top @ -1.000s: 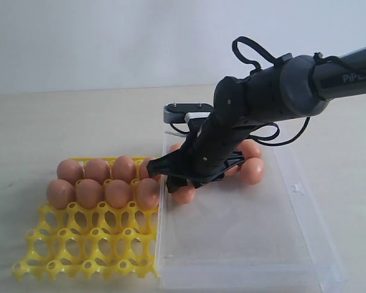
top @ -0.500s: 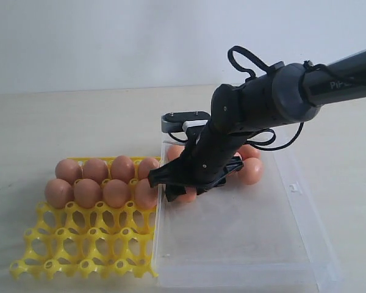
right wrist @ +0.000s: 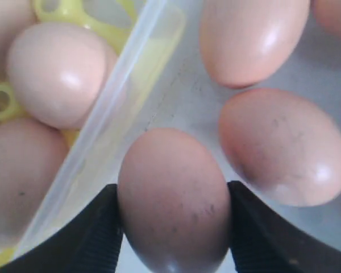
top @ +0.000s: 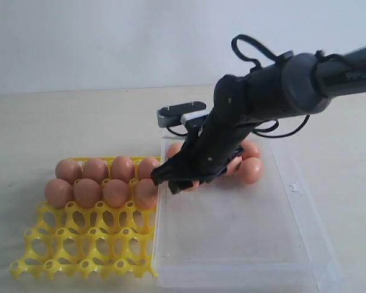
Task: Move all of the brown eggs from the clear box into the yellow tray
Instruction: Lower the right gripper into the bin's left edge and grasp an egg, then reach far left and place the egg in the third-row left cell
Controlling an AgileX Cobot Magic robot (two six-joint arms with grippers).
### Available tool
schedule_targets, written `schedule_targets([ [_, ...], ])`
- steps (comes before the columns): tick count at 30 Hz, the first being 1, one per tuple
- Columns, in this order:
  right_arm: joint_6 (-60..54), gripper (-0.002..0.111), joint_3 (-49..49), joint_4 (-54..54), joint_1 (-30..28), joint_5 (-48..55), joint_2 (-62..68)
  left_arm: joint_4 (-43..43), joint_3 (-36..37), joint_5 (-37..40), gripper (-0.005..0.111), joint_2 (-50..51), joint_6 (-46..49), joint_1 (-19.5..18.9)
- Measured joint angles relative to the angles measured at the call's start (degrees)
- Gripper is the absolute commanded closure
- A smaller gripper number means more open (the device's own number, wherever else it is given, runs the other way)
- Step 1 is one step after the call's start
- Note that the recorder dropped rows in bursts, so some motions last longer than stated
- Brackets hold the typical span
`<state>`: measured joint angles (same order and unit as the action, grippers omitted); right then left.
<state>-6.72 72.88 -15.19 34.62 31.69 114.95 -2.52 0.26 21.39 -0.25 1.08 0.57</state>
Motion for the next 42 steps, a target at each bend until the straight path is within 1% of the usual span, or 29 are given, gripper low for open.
schedule_targets([
  [5,-0.22,0.108,0.00,9.45,1.08,-4.07,-10.20,0.00,0.00,0.00,0.107,0.00,0.00,0.00],
  [10,-4.80,0.108,0.00,20.68,6.42,-8.35,-15.18,0.00,0.00,0.00,0.107,0.00,0.00,0.00],
  [13,-9.64,0.108,0.00,22.72,9.95,-8.14,-14.58,0.00,0.00,0.00,0.107,0.00,0.00,0.00],
  [19,-16.37,0.108,1.32,21.69,14.41,-6.89,-11.07,0.00,0.00,0.00,0.107,0.00,0.00,0.00],
  [23,-20.72,0.108,5.48,18.20,16.94,-3.02,-7.70,0.00,0.00,0.00,0.107,0.00,0.00,0.00],
  [26,-23.00,0.108,9.29,13.47,18.37,0.46,-5.02,0.00,0.00,0.00,0.107,0.00,0.00,0.00],
  [28,-24.05,0.108,12.20,11.77,19.14,3.86,-2.93,0.00,0.00,0.00,0.107,0.00,0.00,0.00],
  [29,-24.46,0.108,15.27,11.25,19.62,7.74,-0.77,0.00,0.00,0.00,0.107,0.00,0.00,0.00],
  [33,-24.88,0.108,25.51,11.89,20.76,19.53,6.11,0.00,0.00,0.00,0.107,0.00,0.00,0.00],
  [35,-25.03,0.108,30.05,12.43,21.73,22.90,8.47,0.00,0.00,0.00,0.107,0.00,0.00,0.00],
  [38,-25.27,0.108,37.16,12.54,23.20,26.92,12.26,0.00,0.00,0.00,0.107,0.00,0.00,0.00],
  [42,-24.62,0.108,41.97,12.94,23.31,29.52,16.19,0.00,0.00,0.00,0.107,0.00,0.00,0.00],
])
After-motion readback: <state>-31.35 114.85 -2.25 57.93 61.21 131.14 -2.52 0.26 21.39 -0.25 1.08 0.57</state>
